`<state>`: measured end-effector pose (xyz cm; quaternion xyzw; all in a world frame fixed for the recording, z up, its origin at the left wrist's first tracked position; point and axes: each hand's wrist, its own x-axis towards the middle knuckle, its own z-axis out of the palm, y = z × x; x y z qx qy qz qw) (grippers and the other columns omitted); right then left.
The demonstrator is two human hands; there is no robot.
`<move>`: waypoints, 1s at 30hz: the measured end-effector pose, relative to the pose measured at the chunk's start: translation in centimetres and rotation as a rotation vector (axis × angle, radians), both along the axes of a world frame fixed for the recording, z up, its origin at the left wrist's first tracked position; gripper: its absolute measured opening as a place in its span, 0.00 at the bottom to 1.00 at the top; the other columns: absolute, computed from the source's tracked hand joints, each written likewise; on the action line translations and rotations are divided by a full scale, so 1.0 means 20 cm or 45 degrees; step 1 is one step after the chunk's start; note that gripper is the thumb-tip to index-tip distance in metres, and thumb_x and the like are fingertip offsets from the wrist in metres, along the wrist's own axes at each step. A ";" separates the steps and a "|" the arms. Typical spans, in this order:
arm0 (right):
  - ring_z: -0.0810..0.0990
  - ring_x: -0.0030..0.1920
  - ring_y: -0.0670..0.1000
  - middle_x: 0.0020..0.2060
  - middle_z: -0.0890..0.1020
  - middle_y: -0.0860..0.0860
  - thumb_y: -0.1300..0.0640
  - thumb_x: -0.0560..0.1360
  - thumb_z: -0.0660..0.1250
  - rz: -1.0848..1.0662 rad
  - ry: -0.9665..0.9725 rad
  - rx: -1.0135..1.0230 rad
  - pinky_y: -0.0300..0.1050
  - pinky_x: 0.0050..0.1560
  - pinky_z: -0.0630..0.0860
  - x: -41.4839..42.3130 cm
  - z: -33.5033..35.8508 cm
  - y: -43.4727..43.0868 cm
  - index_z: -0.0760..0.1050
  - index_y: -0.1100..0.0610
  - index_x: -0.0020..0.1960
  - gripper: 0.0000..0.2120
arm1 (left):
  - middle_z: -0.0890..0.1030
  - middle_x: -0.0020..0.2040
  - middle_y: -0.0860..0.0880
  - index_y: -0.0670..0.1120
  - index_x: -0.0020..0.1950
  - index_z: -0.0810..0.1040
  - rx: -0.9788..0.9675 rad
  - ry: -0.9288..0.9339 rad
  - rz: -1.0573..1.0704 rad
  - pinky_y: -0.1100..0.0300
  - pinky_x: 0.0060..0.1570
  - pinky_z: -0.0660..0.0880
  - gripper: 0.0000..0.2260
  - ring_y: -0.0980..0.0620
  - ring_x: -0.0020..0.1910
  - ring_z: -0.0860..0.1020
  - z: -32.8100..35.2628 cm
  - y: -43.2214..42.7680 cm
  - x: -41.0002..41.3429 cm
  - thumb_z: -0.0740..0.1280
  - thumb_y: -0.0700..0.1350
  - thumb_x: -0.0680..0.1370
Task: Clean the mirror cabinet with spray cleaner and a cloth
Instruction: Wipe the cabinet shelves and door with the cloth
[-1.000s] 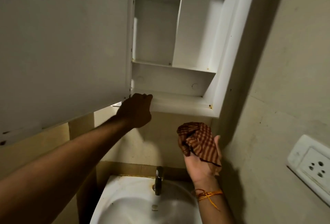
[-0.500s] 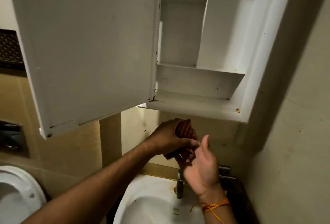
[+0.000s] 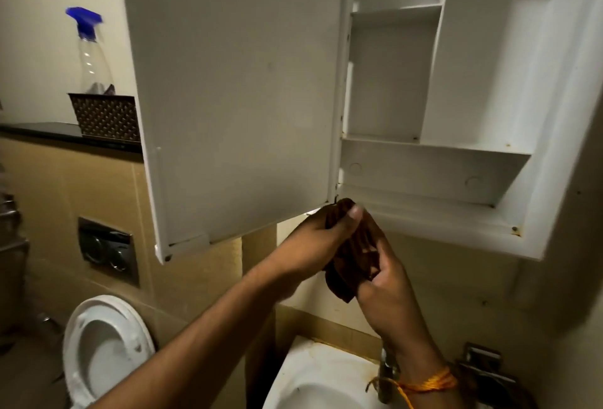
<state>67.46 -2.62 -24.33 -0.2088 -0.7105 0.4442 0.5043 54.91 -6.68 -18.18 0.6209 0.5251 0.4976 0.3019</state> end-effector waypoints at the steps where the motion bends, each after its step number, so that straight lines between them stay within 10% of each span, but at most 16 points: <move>1: 0.79 0.61 0.41 0.59 0.80 0.37 0.55 0.76 0.69 0.008 0.042 0.018 0.45 0.59 0.78 -0.03 0.01 0.00 0.65 0.38 0.72 0.29 | 0.82 0.39 0.57 0.53 0.53 0.76 -0.018 0.025 -0.002 0.66 0.36 0.74 0.18 0.63 0.35 0.79 0.02 -0.03 -0.02 0.57 0.65 0.78; 9: 0.76 0.64 0.42 0.64 0.78 0.44 0.64 0.75 0.69 -0.181 0.125 0.268 0.42 0.62 0.77 -0.25 0.08 -0.03 0.69 0.46 0.71 0.28 | 0.80 0.49 0.54 0.54 0.57 0.72 0.167 0.378 0.301 0.54 0.54 0.79 0.15 0.58 0.48 0.80 0.10 -0.13 -0.13 0.60 0.62 0.78; 13: 0.80 0.58 0.41 0.55 0.82 0.42 0.69 0.74 0.68 -0.201 0.409 0.066 0.36 0.56 0.77 -0.29 0.13 0.03 0.76 0.49 0.63 0.22 | 0.74 0.67 0.49 0.50 0.74 0.64 0.207 0.555 0.533 0.52 0.60 0.76 0.36 0.52 0.63 0.75 0.12 -0.24 -0.18 0.55 0.71 0.73; 18: 0.82 0.44 0.59 0.45 0.83 0.58 0.73 0.75 0.61 0.074 0.819 -0.447 0.48 0.39 0.77 -0.31 0.27 0.20 0.78 0.62 0.56 0.14 | 0.79 0.53 0.47 0.42 0.60 0.77 0.776 0.813 0.999 0.67 0.40 0.77 0.19 0.56 0.42 0.78 0.15 -0.39 -0.30 0.63 0.55 0.77; 23: 0.81 0.55 0.56 0.52 0.82 0.56 0.73 0.74 0.62 0.637 0.931 -0.624 0.52 0.59 0.77 -0.33 0.31 0.27 0.73 0.60 0.63 0.20 | 0.77 0.45 0.41 0.37 0.53 0.78 1.057 0.828 1.412 0.77 0.37 0.68 0.10 0.55 0.36 0.72 0.13 -0.49 -0.43 0.71 0.41 0.77; 30: 0.84 0.54 0.56 0.52 0.85 0.57 0.54 0.51 0.86 0.981 0.794 -0.704 0.48 0.45 0.82 -0.35 0.24 0.27 0.84 0.58 0.52 0.30 | 0.71 0.55 0.43 0.43 0.64 0.70 0.879 0.452 1.488 0.52 0.33 0.74 0.23 0.45 0.40 0.74 0.08 -0.48 -0.54 0.69 0.55 0.75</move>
